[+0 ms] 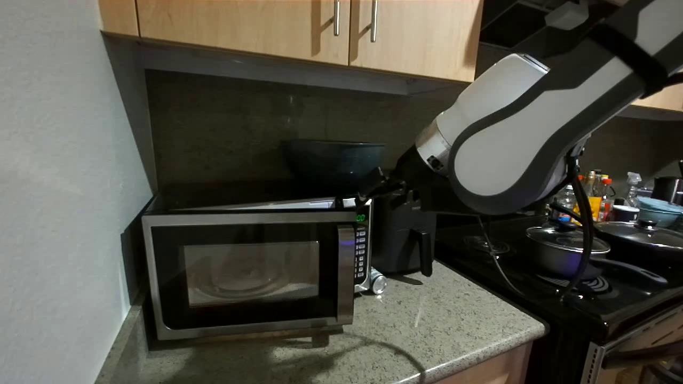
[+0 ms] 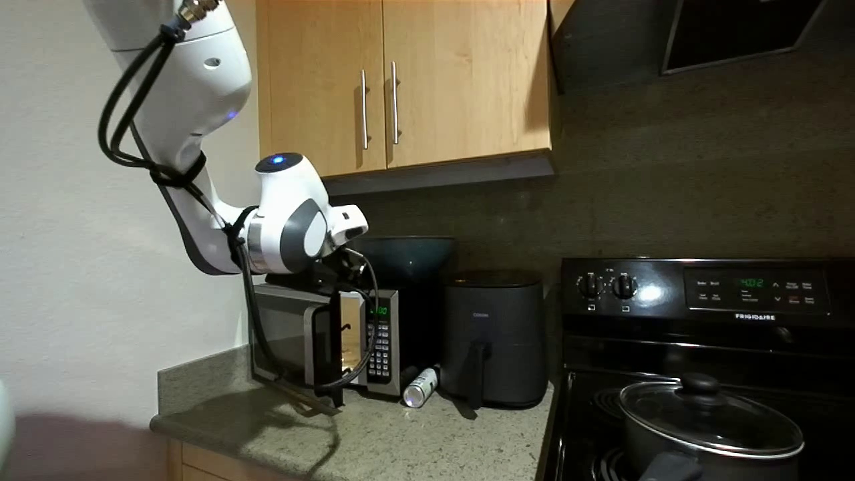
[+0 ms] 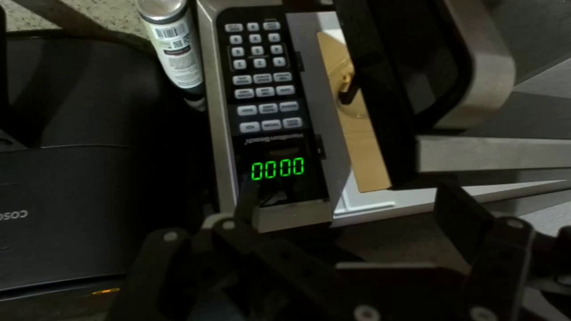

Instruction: Open the microwave door, place the blue bowl inside the microwave

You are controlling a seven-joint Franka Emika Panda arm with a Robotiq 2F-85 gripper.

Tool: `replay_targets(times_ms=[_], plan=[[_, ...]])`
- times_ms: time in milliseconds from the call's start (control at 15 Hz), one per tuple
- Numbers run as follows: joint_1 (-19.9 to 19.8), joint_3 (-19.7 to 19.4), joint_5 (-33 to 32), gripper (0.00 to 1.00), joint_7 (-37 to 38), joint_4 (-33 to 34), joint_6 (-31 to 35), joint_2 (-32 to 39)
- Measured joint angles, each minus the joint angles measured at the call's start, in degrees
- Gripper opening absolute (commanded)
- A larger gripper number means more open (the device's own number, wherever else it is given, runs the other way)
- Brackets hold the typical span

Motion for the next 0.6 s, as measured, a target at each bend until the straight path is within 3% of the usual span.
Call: replay_targets(times_ms=[600], plan=[[-0.8, 6.0, 0.4, 1.00, -0.1, 6.4, 2.3, 6.3]])
